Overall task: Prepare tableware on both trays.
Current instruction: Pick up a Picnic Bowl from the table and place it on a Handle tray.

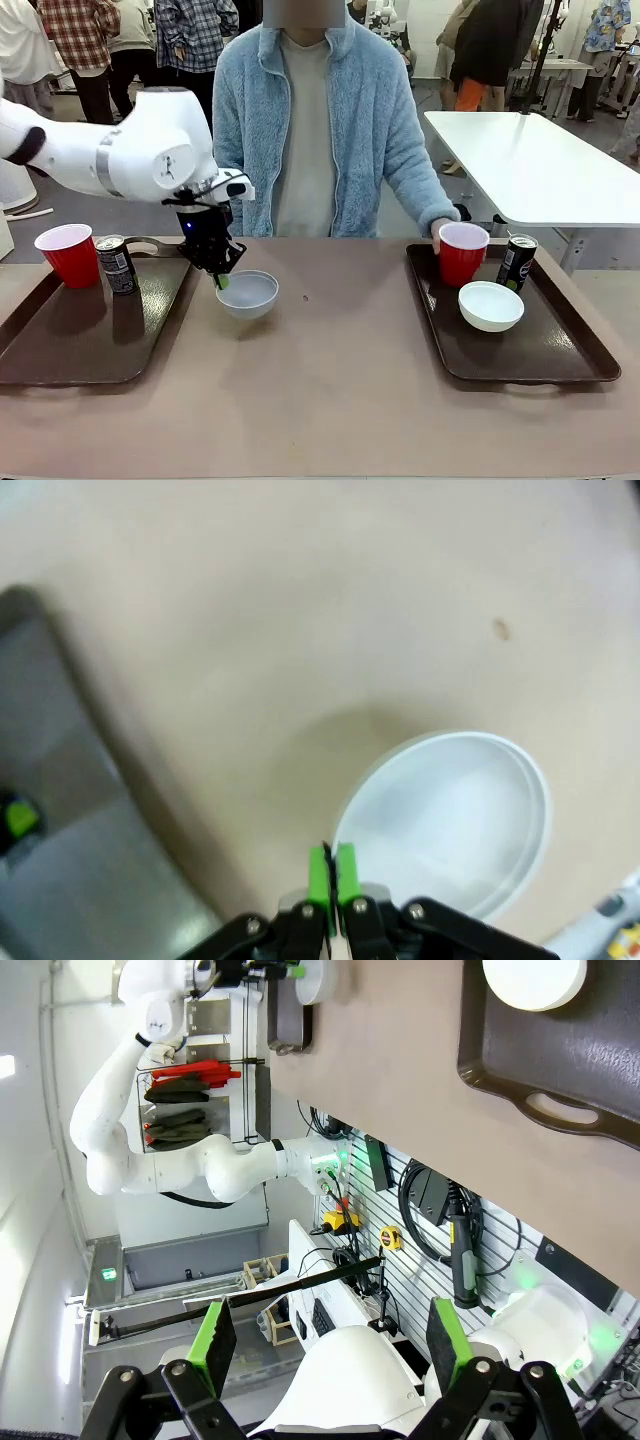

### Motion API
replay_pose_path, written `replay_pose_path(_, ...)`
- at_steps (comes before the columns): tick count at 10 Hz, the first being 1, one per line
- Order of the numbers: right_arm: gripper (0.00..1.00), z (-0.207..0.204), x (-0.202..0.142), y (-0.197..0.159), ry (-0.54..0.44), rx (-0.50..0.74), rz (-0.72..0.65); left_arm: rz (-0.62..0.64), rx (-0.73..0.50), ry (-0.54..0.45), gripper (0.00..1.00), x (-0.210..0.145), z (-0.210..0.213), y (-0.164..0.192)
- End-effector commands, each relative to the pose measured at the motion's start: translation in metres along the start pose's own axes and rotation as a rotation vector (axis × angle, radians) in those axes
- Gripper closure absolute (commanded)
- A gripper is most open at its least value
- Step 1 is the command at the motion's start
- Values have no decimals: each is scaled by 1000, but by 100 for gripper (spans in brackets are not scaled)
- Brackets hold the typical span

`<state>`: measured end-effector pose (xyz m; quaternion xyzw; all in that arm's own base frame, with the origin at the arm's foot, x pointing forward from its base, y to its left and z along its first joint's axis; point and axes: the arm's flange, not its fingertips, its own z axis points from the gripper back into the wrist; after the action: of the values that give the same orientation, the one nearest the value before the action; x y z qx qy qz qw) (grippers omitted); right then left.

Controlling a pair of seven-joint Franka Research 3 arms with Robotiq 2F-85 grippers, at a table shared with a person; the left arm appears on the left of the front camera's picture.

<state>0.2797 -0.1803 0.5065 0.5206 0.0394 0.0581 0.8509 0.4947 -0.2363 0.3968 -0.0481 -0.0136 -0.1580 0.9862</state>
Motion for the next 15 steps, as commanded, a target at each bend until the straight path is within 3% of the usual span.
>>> replay_pose_path(1, 0, 1, -1, 1, -6, 17, 19, 67, -34, -8, 100, -33, 59, 10)
replay_pose_path(4, 0, 1, -1, 1, -6, 17, 19, 65, 21, -109, 100, -96, 101, 65)
replay_pose_path(8, 0, 1, -1, 1, -6, 17, 19, 201, 66, -106, 100, -139, 90, 155)
replay_pose_path(10, 0, 1, -1, 1, -6, 17, 19, 236, 129, -148, 100, -146, 75, 181)
replay_pose_path(15, 0, 1, -1, 1, -6, 17, 19, 254, 174, -50, 100, -139, 10, 196)
